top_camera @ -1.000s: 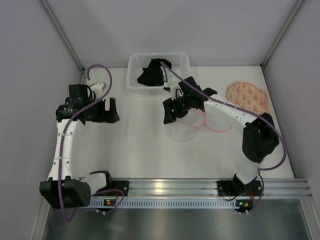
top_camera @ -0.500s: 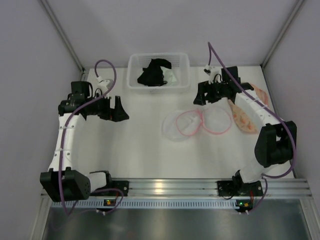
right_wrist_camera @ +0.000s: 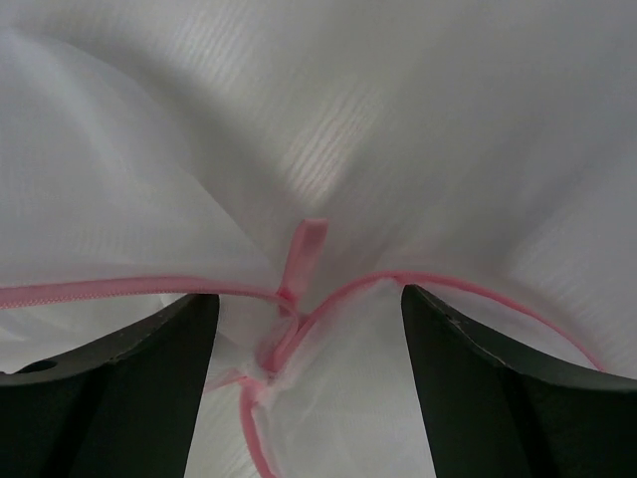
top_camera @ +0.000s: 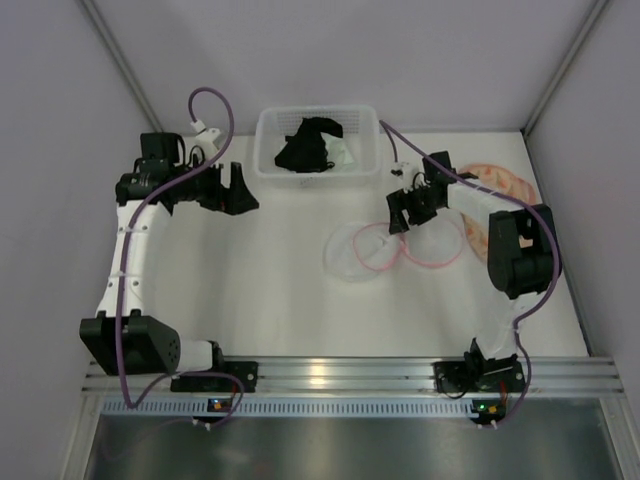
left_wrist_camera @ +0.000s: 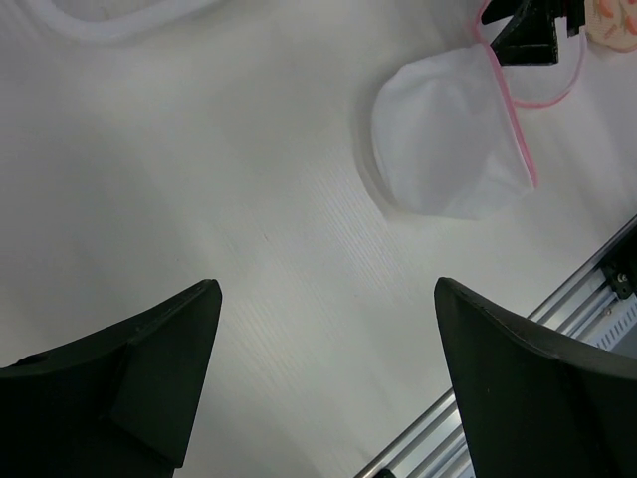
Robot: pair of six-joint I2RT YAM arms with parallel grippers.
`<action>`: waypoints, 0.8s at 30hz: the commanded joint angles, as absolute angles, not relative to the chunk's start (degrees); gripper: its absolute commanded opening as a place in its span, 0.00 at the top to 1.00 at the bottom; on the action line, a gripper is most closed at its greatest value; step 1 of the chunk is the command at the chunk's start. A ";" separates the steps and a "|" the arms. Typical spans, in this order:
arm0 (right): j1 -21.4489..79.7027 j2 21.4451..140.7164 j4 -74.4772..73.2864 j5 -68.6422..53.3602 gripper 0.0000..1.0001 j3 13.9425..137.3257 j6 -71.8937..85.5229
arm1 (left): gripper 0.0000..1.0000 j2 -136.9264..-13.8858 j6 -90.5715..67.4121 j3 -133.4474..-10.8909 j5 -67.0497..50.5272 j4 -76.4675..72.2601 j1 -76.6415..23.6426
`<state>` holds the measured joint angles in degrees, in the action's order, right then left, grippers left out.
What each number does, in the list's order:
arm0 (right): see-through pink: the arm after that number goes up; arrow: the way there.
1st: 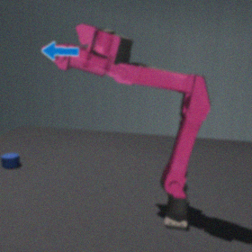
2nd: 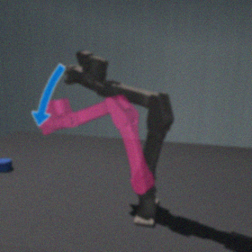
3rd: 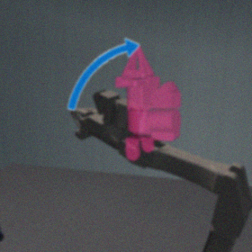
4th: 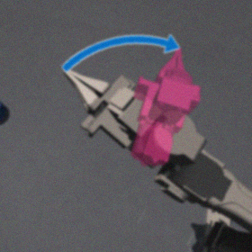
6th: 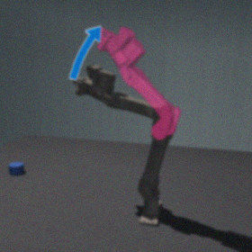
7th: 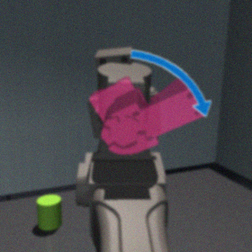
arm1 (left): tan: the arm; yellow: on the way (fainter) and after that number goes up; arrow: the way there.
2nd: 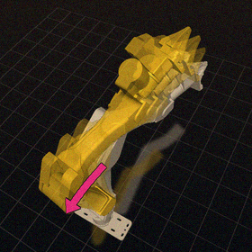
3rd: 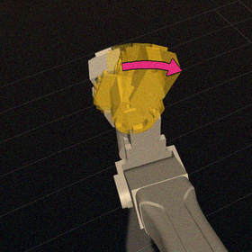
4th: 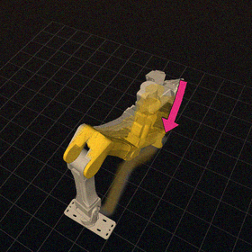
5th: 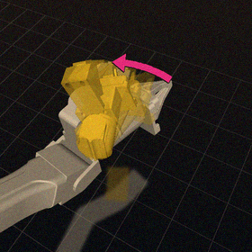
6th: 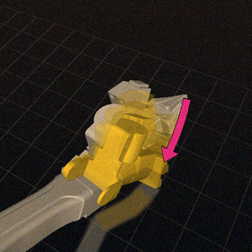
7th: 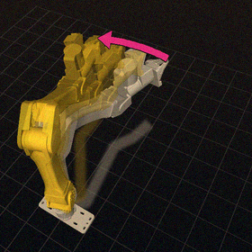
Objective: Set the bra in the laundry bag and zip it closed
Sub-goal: Place the laundry bag at the center of the board, then adjust the laundry bag at the center of the board.
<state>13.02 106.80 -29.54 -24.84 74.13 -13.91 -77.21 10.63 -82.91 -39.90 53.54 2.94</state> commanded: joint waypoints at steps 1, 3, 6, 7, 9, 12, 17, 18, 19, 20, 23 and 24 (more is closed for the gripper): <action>13.53 107.49 -26.20 -24.08 0.25 74.54 -16.17 | 0.06 -79.18 10.46 -87.44 -38.50 50.80 2.72; 13.54 107.49 -24.88 -23.56 0.28 73.39 -16.08 | 0.08 -80.77 9.06 -88.41 -37.97 50.02 2.64; 13.45 107.93 -23.73 -23.20 0.42 72.42 -16.00 | 0.09 -82.35 7.39 -90.00 -37.97 48.79 2.46; 13.53 108.10 -23.47 -23.12 0.45 72.33 -15.91 | 0.10 -82.70 7.03 -90.61 -37.88 48.52 2.37; 13.54 108.10 -22.85 -22.76 0.61 71.98 -15.73 | 0.10 -83.49 6.33 -91.23 -37.97 48.17 2.11; 13.45 107.93 -22.33 -21.97 0.85 72.51 -15.12 | 0.10 -83.85 6.24 -91.58 -37.79 48.25 1.85; 12.14 107.23 -22.41 -21.27 1.00 75.32 -13.19 | 0.11 -83.06 6.94 -90.70 -36.92 48.16 1.76; 11.87 107.05 -22.33 -21.01 1.00 75.76 -12.57 | 0.11 -82.97 7.12 -90.53 -36.74 48.16 1.76; 10.65 107.05 -22.50 -21.18 1.00 76.89 -11.52 | 0.11 -82.97 7.21 -90.44 -36.13 48.16 1.76; 9.85 106.96 -22.76 -21.09 1.00 77.60 -10.90 | 0.11 -82.97 7.21 -90.35 -35.69 48.16 1.84; 6.70 106.18 -21.89 -20.75 1.00 79.10 -9.06 | 0.11 -83.58 6.95 -90.88 -32.89 47.64 1.76; 5.98 105.91 -21.80 -20.92 1.00 79.36 -8.70 | 0.11 -83.76 6.94 -91.14 -32.09 47.38 1.84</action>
